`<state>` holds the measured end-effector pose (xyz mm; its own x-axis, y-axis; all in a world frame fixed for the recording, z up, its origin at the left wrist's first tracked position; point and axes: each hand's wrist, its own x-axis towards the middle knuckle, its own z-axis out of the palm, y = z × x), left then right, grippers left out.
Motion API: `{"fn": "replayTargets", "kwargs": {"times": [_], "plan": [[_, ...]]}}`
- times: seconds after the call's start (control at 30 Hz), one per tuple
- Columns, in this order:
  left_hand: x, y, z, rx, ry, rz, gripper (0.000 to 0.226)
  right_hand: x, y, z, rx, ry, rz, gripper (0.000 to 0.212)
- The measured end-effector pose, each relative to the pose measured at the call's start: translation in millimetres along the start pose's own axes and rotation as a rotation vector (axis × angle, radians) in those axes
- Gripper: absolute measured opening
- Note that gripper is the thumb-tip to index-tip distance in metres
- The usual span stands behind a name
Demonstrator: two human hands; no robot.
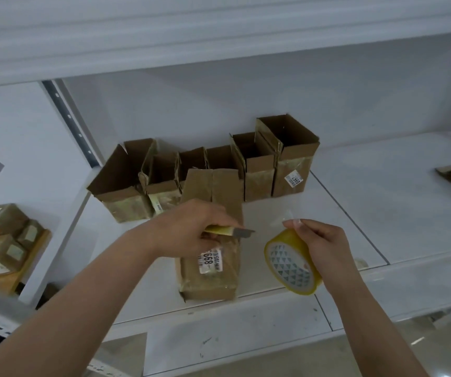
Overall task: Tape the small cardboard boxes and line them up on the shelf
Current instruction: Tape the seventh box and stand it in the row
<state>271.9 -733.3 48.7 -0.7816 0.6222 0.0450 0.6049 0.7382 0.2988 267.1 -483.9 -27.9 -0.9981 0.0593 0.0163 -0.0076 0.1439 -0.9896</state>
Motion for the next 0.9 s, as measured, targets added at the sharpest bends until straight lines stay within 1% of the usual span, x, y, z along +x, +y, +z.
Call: {"fn": "replayTargets", "kwargs": {"times": [0.1,0.17,0.23,0.3,0.33,0.43,0.47,0.53,0.6,0.63,0.73,0.8,0.83,0.9], "plan": [[-18.4,-16.1,-0.3,-0.085,-0.005,-0.082,0.036,0.7,-7.0,8.6,-0.005,-0.03,-0.011,0.03],[-23.8,-15.2,8.9,-0.127,0.043,-0.112,0.045,0.8,-11.9,15.1,-0.02,-0.048,-0.028,0.031],[-24.8,-10.7,20.3,-0.131,0.209,-0.156,0.051,-0.1,-17.4,21.8,-0.026,-0.068,-0.045,0.031],[-23.3,-8.1,26.0,-0.135,0.378,-0.209,0.043,-1.3,-22.8,26.5,-0.037,-0.083,-0.06,0.029],[-22.6,-7.1,26.7,-0.171,0.434,-0.239,0.039,-1.9,-25.4,27.6,-0.047,-0.091,-0.07,0.028],[-25.0,-4.0,22.9,-0.408,0.56,-0.402,0.045,-4.4,-36.0,27.4,-0.084,-0.124,-0.114,0.024],[-25.8,-3.8,20.5,-0.464,0.591,-0.434,0.045,-5.5,-40.0,26.8,-0.093,-0.134,-0.126,0.023],[-26.0,-3.3,15.8,-0.489,0.638,-0.444,0.04,-8.3,-47.7,25.5,-0.111,-0.151,-0.143,0.022],[-23.6,4.8,10.5,-0.544,0.669,-0.449,0.033,-11.5,-55.0,25.3,-0.135,-0.169,-0.157,0.022],[-20.9,10.4,9.5,-0.598,0.668,-0.457,0.034,-13.2,-58.5,25.7,-0.157,-0.176,-0.165,0.023],[-12.8,28.5,8.5,-0.657,0.602,-0.431,0.057,-17.4,-67.0,28.1,-0.236,-0.191,-0.188,0.026],[-7.1,37.2,8.8,-0.679,0.544,-0.395,0.063,-19.8,-71.5,30.7,-0.314,-0.198,-0.208,0.023],[-4.2,39.6,9.1,-0.678,0.525,-0.395,0.06,-20.8,-72.8,31.9,-0.358,-0.202,-0.22,0.023],[1.0,40.3,10.9,-0.674,0.505,-0.414,0.049,-22.9,-75.3,33.8,-0.417,-0.21,-0.229,0.029]]}}
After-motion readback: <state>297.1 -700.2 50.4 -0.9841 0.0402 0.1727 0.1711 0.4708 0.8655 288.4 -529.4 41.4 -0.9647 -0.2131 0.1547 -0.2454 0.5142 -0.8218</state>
